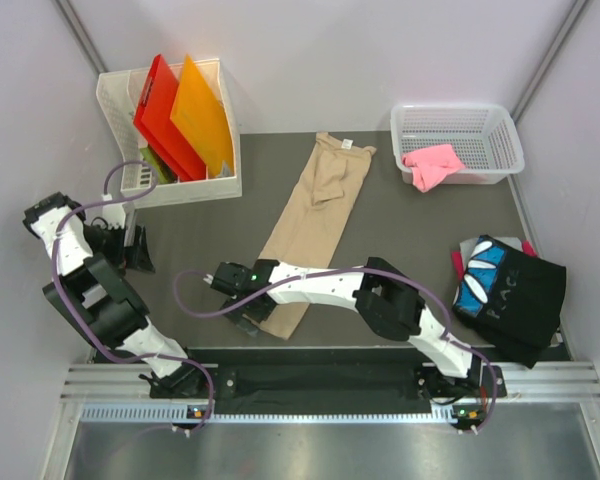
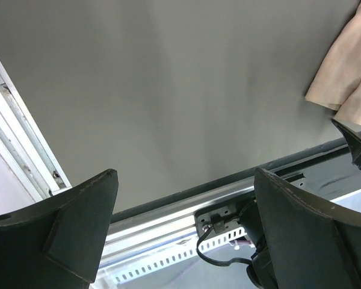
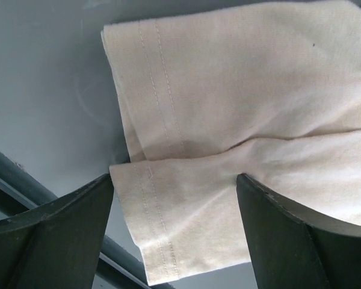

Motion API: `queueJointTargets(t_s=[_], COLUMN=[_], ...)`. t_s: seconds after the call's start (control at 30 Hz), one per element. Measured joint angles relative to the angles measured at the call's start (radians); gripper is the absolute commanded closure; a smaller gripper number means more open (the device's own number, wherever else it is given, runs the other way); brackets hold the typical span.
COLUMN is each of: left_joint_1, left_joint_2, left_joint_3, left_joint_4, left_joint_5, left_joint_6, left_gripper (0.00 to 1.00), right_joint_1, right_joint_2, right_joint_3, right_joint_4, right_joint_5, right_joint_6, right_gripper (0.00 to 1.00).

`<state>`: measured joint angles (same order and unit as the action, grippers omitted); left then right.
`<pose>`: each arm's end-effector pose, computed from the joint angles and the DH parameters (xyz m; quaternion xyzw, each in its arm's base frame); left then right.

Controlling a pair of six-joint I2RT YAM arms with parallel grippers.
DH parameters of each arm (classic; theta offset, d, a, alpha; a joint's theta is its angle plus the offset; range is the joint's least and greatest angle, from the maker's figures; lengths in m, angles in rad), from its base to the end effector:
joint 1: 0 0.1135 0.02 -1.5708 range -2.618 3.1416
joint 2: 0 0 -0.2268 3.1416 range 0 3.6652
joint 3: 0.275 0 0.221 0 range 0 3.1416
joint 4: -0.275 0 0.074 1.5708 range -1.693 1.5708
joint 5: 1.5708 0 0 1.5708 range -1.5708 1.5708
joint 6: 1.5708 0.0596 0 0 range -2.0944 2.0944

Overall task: Fold and stack the t-shirts
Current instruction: Grab the bottom of the folded rectangular tshirt with right arm, then fold the folded rectangular tshirt in 1/3 of the way

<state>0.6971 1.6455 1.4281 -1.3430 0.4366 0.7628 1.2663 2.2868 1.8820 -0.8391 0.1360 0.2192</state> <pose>0.2147 0.1469 0.2244 0.0332 0.9757 -0.1580 0.1482 0.1368 0.4085 0.1300 -0.4826 0.8581 0.0604 0.1649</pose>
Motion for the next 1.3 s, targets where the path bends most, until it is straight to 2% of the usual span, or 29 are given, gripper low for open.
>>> queueJointTargets(t_s=[0.13, 0.17, 0.23, 0.27, 0.33, 0.37, 0.43, 0.57, 0.77, 1.0, 1.3], left_joint_1=[0.000, 0.000, 0.000, 0.000, 0.000, 0.001, 0.001, 0.001, 0.001, 0.001, 0.001], left_joint_2=[0.000, 0.000, 0.000, 0.000, 0.000, 0.000, 0.000, 0.000, 0.003, 0.023, 0.047], left_joint_3=[0.000, 0.000, 0.000, 0.000, 0.000, 0.000, 0.000, 0.000, 0.000, 0.000, 0.018], left_joint_4=[0.000, 0.000, 0.000, 0.000, 0.000, 0.000, 0.000, 0.000, 0.000, 0.000, 0.000], left_joint_5=[-0.006, -0.008, -0.010, -0.011, -0.012, -0.012, -0.012, -0.012, -0.010, -0.006, 0.005], left_joint_6=[0.001, 0.002, 0.003, 0.003, 0.004, 0.004, 0.004, 0.003, 0.003, 0.003, 0.000], left_gripper=[0.01, 0.01, 0.01, 0.01, 0.01, 0.01, 0.01, 0.01, 0.01, 0.01, 0.01], right_joint_1=[-0.002, -0.002, -0.004, -0.005, -0.009, -0.011, -0.017, -0.021, -0.021, 0.036, 0.111], right_joint_2=[0.015, 0.015, 0.016, 0.016, 0.014, 0.010, 0.003, -0.013, -0.021, -0.026, -0.111], right_joint_3=[0.018, 0.019, 0.017, 0.016, 0.008, 0.001, -0.013, -0.042, -0.046, -0.026, -0.074], right_joint_4=[-0.001, 0.000, 0.005, 0.006, 0.013, 0.018, 0.027, 0.048, 0.047, -0.048, -0.076], right_joint_5=[-0.004, -0.005, -0.003, -0.002, 0.003, 0.006, 0.017, 0.034, 0.029, -0.086, -0.194], right_joint_6=[0.001, 0.000, 0.001, 0.000, 0.002, 0.003, 0.005, 0.009, 0.008, 0.013, 0.036], right_gripper=[0.34, 0.44, 0.53, 0.61, 0.68, 0.75, 0.80, 0.98, 1.00, 0.99, 0.99])
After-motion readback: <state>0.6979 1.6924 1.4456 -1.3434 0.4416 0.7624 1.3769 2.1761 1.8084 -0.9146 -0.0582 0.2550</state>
